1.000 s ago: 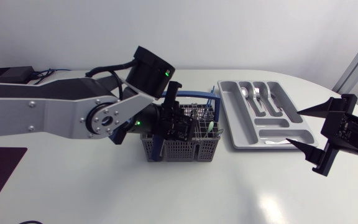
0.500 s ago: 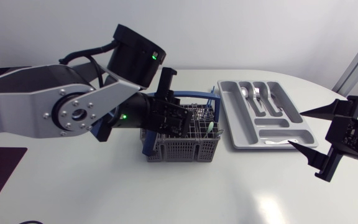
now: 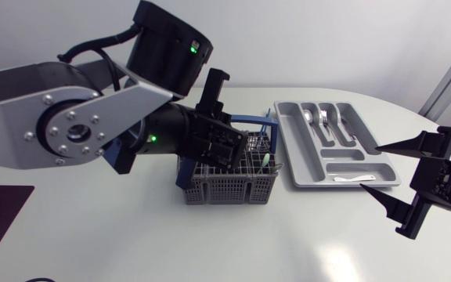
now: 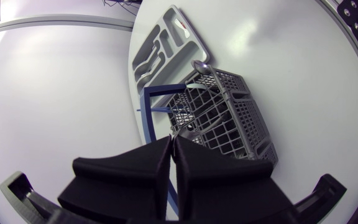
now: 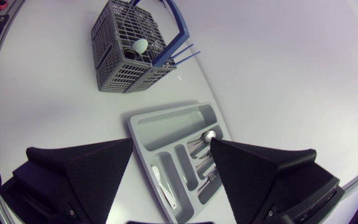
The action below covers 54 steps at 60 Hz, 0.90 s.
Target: Unload the cutlery basket into the drawer organizer.
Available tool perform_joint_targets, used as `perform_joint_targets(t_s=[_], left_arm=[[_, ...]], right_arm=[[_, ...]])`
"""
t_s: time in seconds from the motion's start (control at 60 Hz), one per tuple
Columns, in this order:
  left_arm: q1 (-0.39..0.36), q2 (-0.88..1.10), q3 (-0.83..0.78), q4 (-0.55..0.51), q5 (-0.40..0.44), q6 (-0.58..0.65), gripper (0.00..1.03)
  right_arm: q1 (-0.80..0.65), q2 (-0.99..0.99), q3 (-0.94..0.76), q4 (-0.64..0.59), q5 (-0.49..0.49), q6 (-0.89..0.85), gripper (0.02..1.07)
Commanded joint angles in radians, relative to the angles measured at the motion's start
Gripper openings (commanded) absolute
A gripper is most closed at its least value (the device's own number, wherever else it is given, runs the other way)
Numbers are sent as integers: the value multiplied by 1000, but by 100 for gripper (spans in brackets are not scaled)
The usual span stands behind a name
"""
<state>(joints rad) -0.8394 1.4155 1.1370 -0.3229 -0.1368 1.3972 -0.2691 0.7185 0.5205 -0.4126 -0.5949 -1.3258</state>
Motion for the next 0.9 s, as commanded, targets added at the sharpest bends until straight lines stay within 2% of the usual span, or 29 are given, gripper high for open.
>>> perform_joint_targets(t_s=[0.0, 0.25, 0.383, 0.6, 0.733, 0.817, 0.883], left_arm=[[-15, -1, 63, -8, -1, 36, 3], [-12, -55, 116, -47, -20, 3, 3], [-18, -72, 144, -76, -43, -104, 3], [-58, 23, 262, -130, -78, -578, 3], [-78, 111, 331, -154, -73, -854, 3], [-73, 174, 394, -194, -46, -1018, 3], [-52, 211, 441, -237, 29, -1146, 3]], right_arm=[[7, -22, -14, -22, 1, 23, 92], [61, -74, 24, -18, 4, 146, 92], [136, -96, 32, 21, 30, 275, 92], [301, -106, 13, 146, 130, 508, 92], [455, -111, -20, 239, 264, 608, 92], [562, -114, -48, 308, 366, 648, 91], [643, -111, -70, 360, 448, 660, 91]])
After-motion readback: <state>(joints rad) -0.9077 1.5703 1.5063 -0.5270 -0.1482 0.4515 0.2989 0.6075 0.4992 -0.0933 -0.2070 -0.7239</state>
